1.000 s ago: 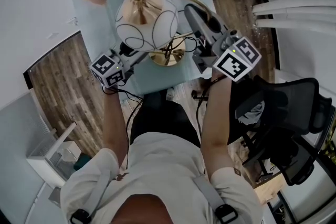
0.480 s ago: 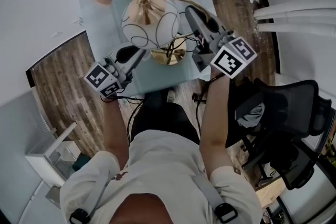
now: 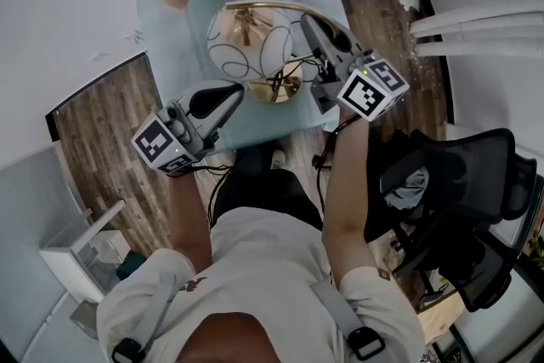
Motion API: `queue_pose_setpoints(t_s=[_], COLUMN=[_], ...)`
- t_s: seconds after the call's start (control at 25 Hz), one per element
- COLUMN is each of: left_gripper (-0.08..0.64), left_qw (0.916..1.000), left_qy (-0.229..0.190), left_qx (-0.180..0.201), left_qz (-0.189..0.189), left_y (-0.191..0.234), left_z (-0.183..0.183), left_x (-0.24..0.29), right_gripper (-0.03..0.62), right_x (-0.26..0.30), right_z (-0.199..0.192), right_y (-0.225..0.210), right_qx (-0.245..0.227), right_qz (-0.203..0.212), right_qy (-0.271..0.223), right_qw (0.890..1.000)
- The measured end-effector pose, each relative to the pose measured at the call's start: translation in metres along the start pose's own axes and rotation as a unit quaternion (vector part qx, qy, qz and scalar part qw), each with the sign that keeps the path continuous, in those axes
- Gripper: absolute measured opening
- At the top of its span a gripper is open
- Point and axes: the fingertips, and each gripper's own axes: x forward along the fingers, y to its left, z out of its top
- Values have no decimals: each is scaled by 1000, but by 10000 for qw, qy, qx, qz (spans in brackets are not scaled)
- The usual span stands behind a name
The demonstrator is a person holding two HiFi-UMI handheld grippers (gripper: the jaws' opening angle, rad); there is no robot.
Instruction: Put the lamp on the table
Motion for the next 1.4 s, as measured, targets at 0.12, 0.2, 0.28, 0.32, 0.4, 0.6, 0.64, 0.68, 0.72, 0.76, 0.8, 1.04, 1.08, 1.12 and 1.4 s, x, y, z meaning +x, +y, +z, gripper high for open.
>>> queue_pose_setpoints(t_s=[0.12, 0.2, 0.28, 0.32, 0.4, 0.6, 0.64, 0.68, 0.72, 0.76, 0.8, 1.04, 1.08, 1.12, 1.4], left_gripper=[-2, -2, 0, 0, 0, -1, 0, -1, 0, 0, 0, 0, -1, 0, 0], left_qw=[9998, 9997, 9995, 9995, 9995, 9996, 9996, 9996, 9996, 9996, 9996, 9996, 9996, 9996, 9995], left_qy=[-64, -107, -133, -138, -124, -47, -31, -15, 2, 23, 48, 149, 159, 170, 242], left_qx=[164, 212, 240, 257, 270, 265, 269, 276, 283, 287, 285, 242, 236, 231, 190], left_qz=[-93, -110, -123, -125, -121, -88, -84, -80, -75, -70, -62, -8, -6, -6, 34], left_y=[-18, -24, -29, -31, -34, -42, -44, -46, -48, -49, -51, -62, -65, -67, -69], left_z=[13, 19, 22, 23, 23, 22, 22, 22, 22, 21, 21, 14, 13, 12, 9], left_x=[1, 1, 0, 0, 0, 1, 1, 0, -1, -2, -3, -11, -13, -14, -16], right_gripper=[20, 20, 20, 20, 21, 34, 35, 40, 44, 46, 46, 54, 55, 57, 66], right_x=[-3, -5, -7, -8, -10, -15, -17, -18, -19, -20, -21, -29, -31, -33, -34], right_z=[-2, -5, -7, -8, -10, -14, -14, -15, -16, -17, -18, -27, -29, -30, -34], right_y=[3, 6, 8, 9, 10, 15, 16, 18, 19, 21, 23, 33, 35, 37, 38], right_qx=[-40, -76, -105, -116, -135, -155, -161, -171, -185, -204, -223, -374, -393, -401, -476], right_qz=[-30, -36, -49, -51, -47, 14, 31, 48, 64, 74, 79, 116, 128, 148, 127], right_qy=[8, 28, 42, 42, 43, 26, 18, 8, -5, -20, -34, -103, -113, -122, -163], right_qw=[10000, 10000, 9999, 9999, 9999, 9999, 9999, 9998, 9998, 9998, 9997, 9992, 9991, 9990, 9987])
